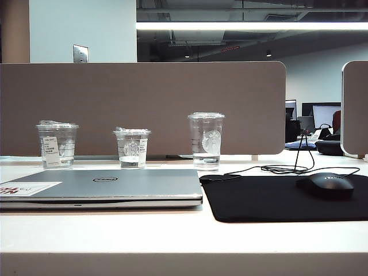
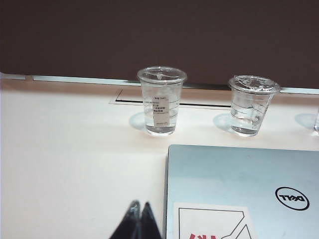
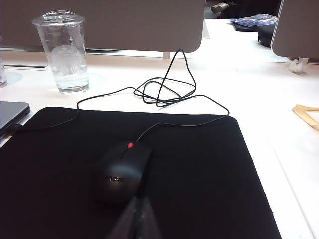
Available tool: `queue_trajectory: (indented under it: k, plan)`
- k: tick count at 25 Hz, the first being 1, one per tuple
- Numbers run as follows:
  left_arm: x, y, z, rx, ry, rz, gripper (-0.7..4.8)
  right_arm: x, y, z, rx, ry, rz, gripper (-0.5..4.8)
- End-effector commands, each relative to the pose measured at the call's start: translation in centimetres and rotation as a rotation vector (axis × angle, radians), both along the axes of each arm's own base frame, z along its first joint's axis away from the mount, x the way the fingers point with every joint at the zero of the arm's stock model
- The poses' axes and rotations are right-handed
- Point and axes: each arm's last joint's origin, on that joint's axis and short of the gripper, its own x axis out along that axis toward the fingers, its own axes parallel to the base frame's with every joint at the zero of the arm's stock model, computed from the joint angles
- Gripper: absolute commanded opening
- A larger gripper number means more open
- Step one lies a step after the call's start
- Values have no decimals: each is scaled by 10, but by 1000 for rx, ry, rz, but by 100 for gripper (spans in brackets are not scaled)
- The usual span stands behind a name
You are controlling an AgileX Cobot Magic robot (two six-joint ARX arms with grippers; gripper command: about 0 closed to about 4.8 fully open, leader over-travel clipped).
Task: Pick up the coffee cup on the middle and place it on the right side of the laptop.
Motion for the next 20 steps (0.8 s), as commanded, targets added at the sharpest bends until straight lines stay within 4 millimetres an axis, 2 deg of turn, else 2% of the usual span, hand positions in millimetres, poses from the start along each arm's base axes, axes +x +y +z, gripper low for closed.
queue_trajectory:
  k: [1,8,11,12,15,16,17,18,20]
  plan:
    - [0,0,2,-1,-12,-3,-6,1,0,4,2,-61,-7,-5]
    - [0,0,2,-3,-8,-10,-5,0,0,10,20,-116,-6,-5]
    - [-3,-1,10,-82,-7,-48,-6,-2,0,22,351,-146,-8,-5]
    - [-4,-1,15,-91,-3,-47,-6,-3,0,26,401,-142,-2,-5]
    - [-12,-1,45,-87,-33,-48,-6,-11,0,47,379,-111,10,-5]
    - [-16,-1,69,-75,-56,-45,-6,-16,0,61,308,-135,14,-5]
    - [-17,-1,78,-58,-59,-45,-6,-18,0,66,280,-148,16,-5]
    - [-16,-1,97,-36,-52,-46,-6,-22,0,77,234,-178,19,-5]
    - [-6,-1,121,-39,-24,-54,-6,-22,0,84,205,-176,23,-5]
